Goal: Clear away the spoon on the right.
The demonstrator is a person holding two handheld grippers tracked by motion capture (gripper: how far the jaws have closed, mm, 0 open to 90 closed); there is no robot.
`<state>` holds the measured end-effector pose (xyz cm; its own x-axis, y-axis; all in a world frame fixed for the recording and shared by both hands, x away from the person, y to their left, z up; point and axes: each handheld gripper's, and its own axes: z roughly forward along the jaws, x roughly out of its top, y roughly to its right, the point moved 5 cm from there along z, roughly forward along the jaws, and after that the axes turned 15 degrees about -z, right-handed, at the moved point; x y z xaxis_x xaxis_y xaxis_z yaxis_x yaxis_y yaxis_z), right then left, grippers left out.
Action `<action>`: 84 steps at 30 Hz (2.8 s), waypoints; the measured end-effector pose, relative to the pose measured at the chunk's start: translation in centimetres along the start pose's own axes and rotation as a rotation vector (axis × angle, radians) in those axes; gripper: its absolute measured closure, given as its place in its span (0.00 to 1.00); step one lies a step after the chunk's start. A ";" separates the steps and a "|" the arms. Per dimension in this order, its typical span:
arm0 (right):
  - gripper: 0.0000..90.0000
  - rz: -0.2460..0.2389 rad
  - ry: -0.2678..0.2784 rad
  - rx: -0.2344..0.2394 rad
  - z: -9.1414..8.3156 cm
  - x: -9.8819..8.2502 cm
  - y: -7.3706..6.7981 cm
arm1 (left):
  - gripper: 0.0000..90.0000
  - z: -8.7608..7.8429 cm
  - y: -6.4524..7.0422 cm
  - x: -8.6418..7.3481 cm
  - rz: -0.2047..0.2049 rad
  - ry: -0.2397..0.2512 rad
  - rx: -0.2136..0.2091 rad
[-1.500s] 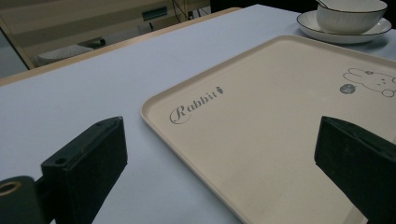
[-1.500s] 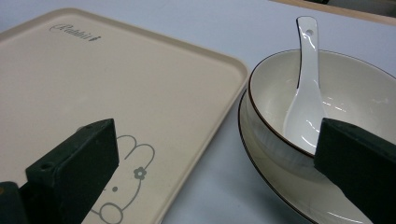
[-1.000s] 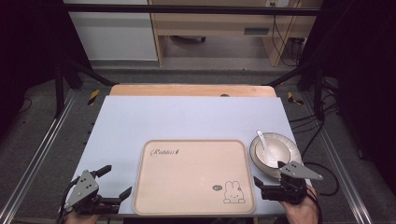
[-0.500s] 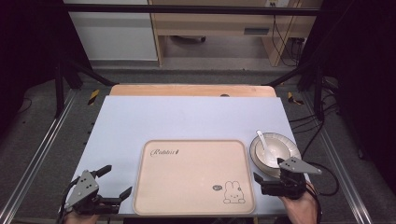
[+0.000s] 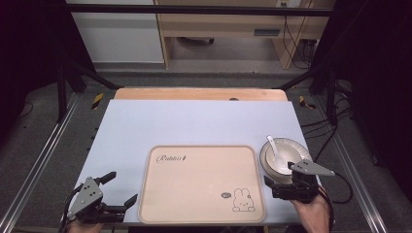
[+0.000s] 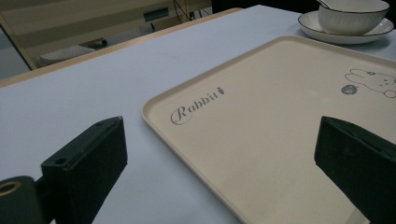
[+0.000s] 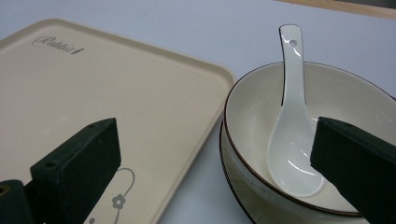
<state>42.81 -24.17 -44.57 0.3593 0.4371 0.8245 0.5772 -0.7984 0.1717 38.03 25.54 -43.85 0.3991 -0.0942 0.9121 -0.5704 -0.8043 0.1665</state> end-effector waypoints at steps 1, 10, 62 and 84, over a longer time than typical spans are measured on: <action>0.02 0.005 -0.003 0.001 0.0 0.1 0.1 | 0.02 0.0 0.0 0.0 0.000 0.000 0.000; 0.02 0.016 -0.027 -0.027 0.4 0.3 1.0 | 0.02 0.0 0.0 0.0 0.000 0.000 0.004; 0.44 0.108 -0.245 -0.059 3.9 0.7 6.4 | 0.02 0.2 -0.1 -0.2 0.001 -0.011 0.006; 0.75 0.034 -0.265 -0.012 6.3 1.4 6.6 | 0.02 0.2 -0.1 -0.2 0.004 -0.014 0.008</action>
<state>51.74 -26.19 -45.73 0.5589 0.5022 0.6599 0.5536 -0.8184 0.1540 38.12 25.54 -44.11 0.4068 -0.1056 0.9074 -0.5664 -0.8084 0.1599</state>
